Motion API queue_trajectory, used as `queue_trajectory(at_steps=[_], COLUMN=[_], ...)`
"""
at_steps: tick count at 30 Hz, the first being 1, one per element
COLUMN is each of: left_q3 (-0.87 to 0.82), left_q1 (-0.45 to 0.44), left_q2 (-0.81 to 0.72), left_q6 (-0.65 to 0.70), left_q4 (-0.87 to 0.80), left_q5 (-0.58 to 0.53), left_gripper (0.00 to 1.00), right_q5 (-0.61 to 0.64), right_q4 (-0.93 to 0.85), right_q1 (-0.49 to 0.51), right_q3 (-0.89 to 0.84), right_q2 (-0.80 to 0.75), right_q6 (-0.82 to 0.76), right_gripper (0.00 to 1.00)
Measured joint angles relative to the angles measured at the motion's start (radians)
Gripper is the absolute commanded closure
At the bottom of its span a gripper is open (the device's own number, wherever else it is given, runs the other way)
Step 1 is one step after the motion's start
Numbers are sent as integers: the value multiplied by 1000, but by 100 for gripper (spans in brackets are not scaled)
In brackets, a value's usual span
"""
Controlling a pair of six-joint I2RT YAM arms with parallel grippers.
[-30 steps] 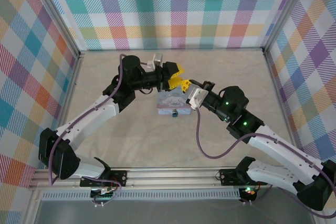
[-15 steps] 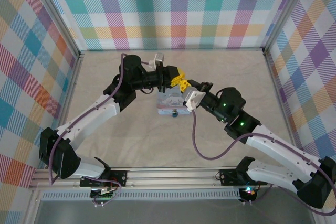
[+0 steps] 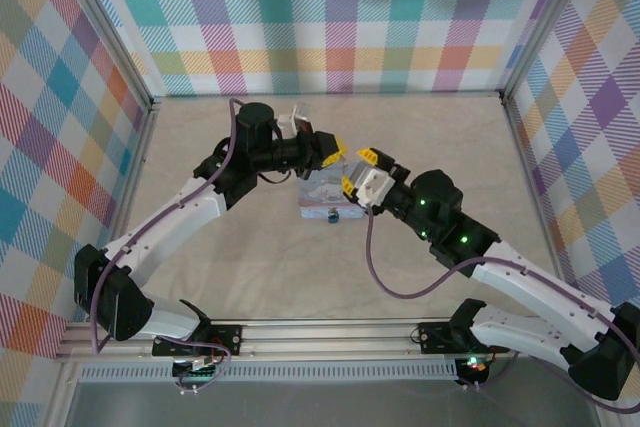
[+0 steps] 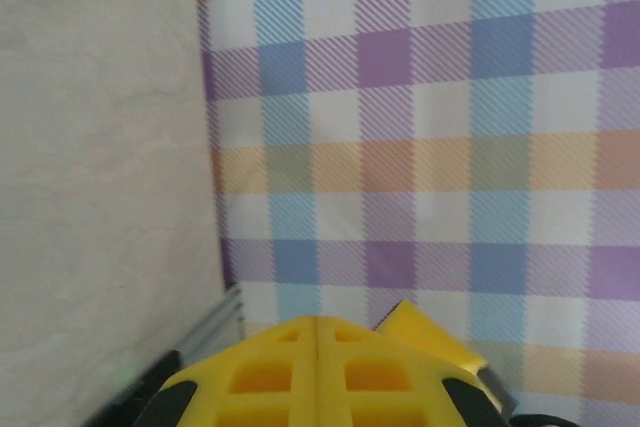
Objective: Unlock a padlock with a key
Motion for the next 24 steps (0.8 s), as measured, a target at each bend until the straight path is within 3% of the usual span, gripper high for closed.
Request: queue_trajectory(at_steps=[3, 6, 11, 15, 18, 24], left_q3=[5, 6, 6, -1, -25, -87], left_q1=[0, 0, 0, 0, 0, 0], left_q2=[-1, -10, -49, -79, -91, -100], left_q6=[90, 181, 301, 364, 388, 406], left_q4=[-89, -172, -256, -262, -254, -189], left_q5=[-55, -113, -201, -245, -261, -276], left_gripper=[100, 100, 100, 100, 100, 100], right_q5=[37, 63, 69, -1, -122, -438], right_q4=[-64, -137, -250, -358, -364, -279], right_q1=[0, 0, -29, -100, -180, -404], right_q3=[3, 18, 46, 121, 151, 119], right_q2=[-24, -31, -35, -10, 13, 71], right_q6=[139, 287, 566, 743, 857, 1122], right_gripper=[22, 0, 0, 0, 2, 19])
